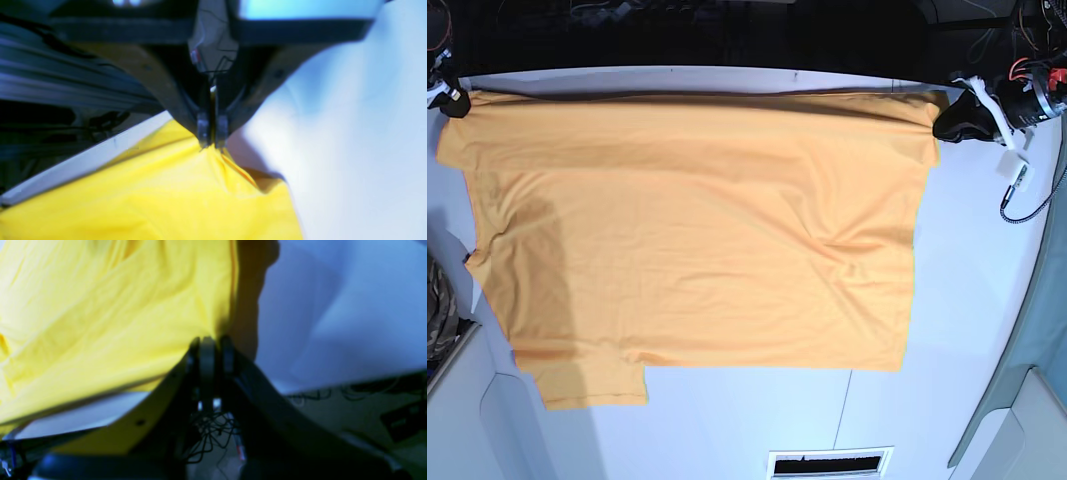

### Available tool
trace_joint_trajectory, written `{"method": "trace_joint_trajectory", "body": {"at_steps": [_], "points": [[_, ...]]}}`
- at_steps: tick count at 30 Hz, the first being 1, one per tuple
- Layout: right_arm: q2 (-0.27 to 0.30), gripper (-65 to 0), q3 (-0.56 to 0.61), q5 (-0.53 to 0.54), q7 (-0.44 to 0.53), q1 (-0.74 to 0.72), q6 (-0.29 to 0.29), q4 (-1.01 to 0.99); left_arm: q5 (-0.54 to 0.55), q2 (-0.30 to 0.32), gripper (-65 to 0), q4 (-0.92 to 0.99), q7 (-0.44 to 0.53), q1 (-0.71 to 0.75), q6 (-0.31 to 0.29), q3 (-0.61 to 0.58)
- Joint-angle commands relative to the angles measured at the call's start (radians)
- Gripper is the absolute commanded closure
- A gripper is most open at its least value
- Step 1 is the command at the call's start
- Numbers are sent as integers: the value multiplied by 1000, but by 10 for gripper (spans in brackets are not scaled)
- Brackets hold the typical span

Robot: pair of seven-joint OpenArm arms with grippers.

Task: Layout the t-shirt on the table in an organized manner, then fold the t-shirt properly
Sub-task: 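Lift the shirt's collar edge with both grippers and stretch it taut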

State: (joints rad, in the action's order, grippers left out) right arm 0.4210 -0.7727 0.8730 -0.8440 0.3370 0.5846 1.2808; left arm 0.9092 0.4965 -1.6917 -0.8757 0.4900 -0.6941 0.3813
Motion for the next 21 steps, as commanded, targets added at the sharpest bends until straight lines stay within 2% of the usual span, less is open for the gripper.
{"method": "trace_joint_trajectory", "body": {"at_steps": [1, 6, 11, 21], "points": [[27, 0, -20, 27, 13, 17, 4, 24, 16, 22, 0, -26, 14, -2, -4, 23], [27, 0, -29, 52, 8, 89, 7, 89, 62, 22, 0, -53, -8, -2, -4, 92], [26, 0, -29, 55, 6, 155, 7, 235, 144, 22, 0, -53, -50, -2, -4, 170], [25, 0, -28, 25, -2, 156, 6, 407, 157, 22, 0, -53, -42, -3, -4, 175]]}}
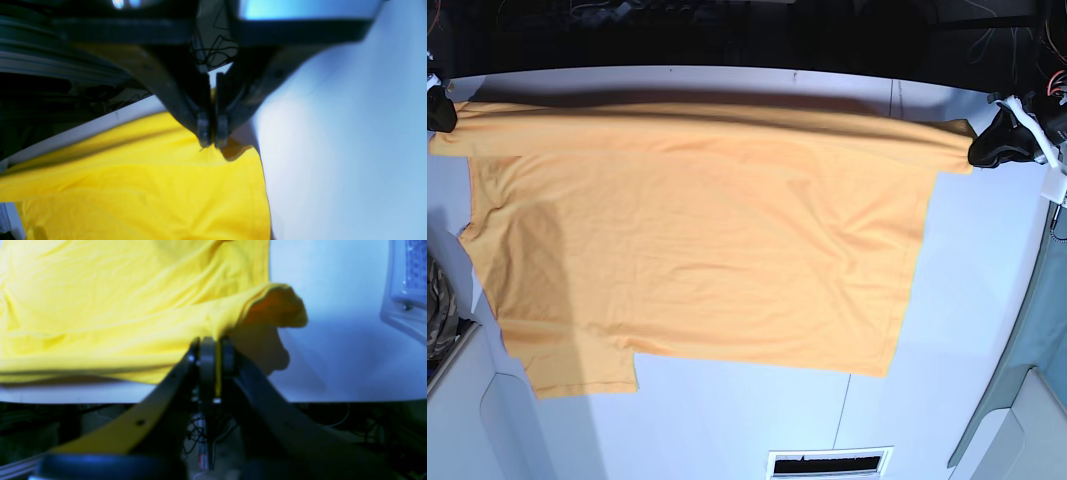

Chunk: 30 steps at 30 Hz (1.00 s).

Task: Layout the t-shirt on the table in an organized manner, then fold the t-shirt properly
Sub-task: 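Lift the shirt's collar edge with both grippers and stretch it taut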

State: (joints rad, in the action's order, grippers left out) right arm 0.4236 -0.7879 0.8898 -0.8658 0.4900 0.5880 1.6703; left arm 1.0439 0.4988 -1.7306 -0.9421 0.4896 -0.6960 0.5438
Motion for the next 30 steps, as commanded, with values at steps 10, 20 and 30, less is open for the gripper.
{"method": "trace_joint_trajectory", "body": {"at_steps": [10, 20, 30], "points": [[24, 0, -13, 8, -10, -31, 2, 17, -17, 20, 0, -12, 39, -39, -2, 12], [2, 0, -27, 35, -14, 156, 3, 18, 68, 19, 0, -12, -35, 65, -2, 12], [-11, 0, -27, 59, -15, 151, 3, 18, 89, 19, 0, -12, -18, 64, -2, 12]]}}
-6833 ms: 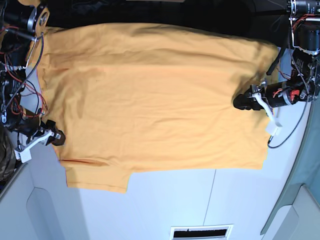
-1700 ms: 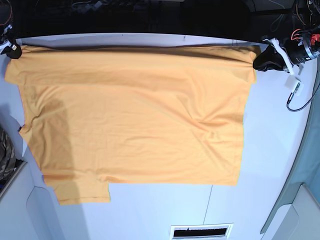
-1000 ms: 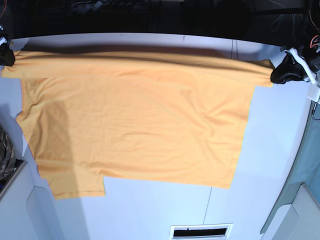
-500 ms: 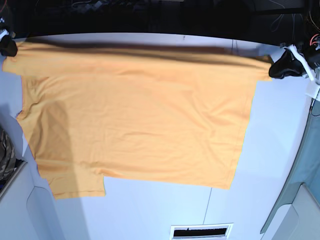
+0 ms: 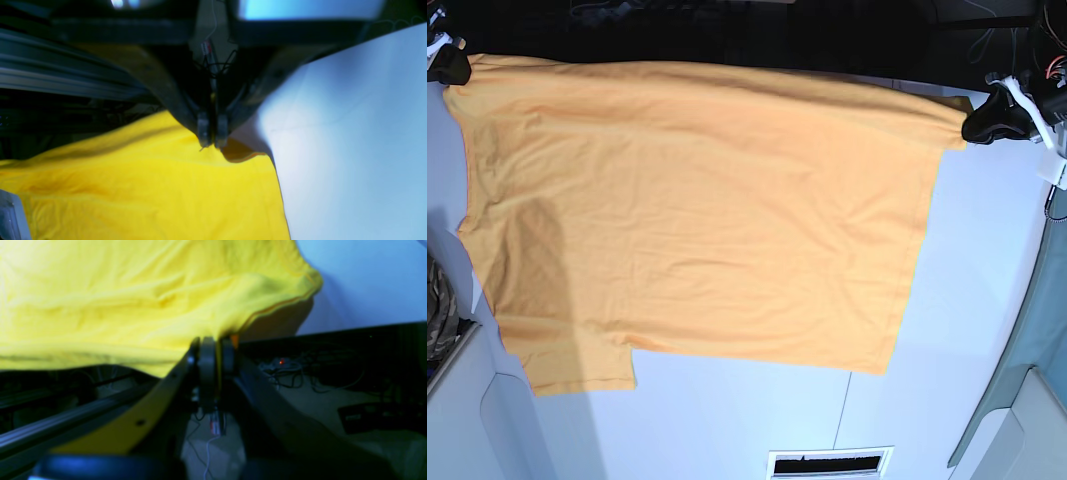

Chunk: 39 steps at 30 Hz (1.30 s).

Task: Layout the t-shirt on the table in an organized manner, then fold the t-shirt properly

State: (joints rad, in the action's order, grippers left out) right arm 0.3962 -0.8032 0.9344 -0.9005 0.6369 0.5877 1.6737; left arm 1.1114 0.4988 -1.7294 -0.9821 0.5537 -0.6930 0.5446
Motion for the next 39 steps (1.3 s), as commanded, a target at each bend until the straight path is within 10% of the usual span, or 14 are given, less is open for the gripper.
{"method": "trace_joint_trajectory", "body": {"at_steps": [1, 21, 24, 39], "points": [[16, 0, -12, 10, 38, -3, 4, 15, 22, 19, 0, -13, 32, -3, -5, 11], [33, -56, 217, -175, 135, -600, 0, -356, -246, 19, 0, 292, 179, -366, -5, -206], [33, -209, 216, -163, 72, -595, -7, -357, -265, 19, 0, 311, 180, -377, -5, -220], [8, -230, 71, -81, 94, -299, 13, -328, -255, 22, 0, 311, 182, -345, -5, -219]]}}
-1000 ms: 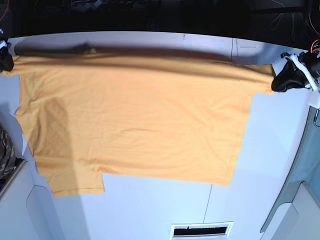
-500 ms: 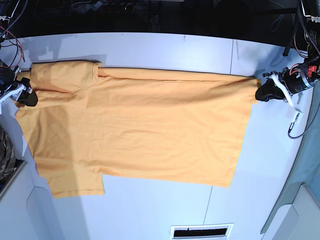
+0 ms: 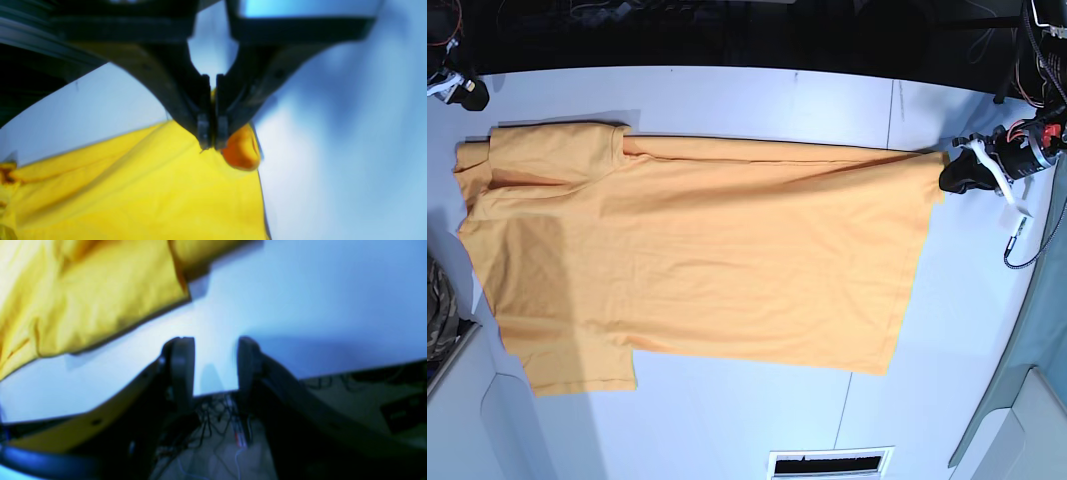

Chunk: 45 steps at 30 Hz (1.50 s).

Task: Layout the t-shirt on the table in an organized manner, then fold the t-shirt properly

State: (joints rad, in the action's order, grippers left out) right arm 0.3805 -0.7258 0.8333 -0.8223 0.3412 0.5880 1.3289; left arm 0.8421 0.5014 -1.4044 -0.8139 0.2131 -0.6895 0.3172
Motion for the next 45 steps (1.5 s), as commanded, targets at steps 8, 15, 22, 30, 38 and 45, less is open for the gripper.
{"method": "trace_joint_trajectory", "body": {"at_steps": [8, 15, 22, 30, 38, 45], "points": [[-2, -274, 63, -141, 135, -51, 11, -9, 14, 19, 0, -14, 14, -5, -9, 8], [-2, -274, 223, -225, 195, -89, -16, -9, 13, 19, 0, -14, 13, -5, -9, 8], [-2, -166, 241, -224, 194, -97, -26, -9, 13, 19, 0, -14, 13, -5, -9, 8], [-1, 0, 241, -194, 173, -97, -24, -8, 13, 20, 0, -14, 13, -2, -9, 8], [-2, 0, 209, -103, 77, -38, -12, 85, 22, 23, 0, -16, -33, -2, -9, 8], [-1, 0, 79, -26, 6, 101, -12, 298, 195, 72, 0, -32, -156, 6, -9, 9]]}}
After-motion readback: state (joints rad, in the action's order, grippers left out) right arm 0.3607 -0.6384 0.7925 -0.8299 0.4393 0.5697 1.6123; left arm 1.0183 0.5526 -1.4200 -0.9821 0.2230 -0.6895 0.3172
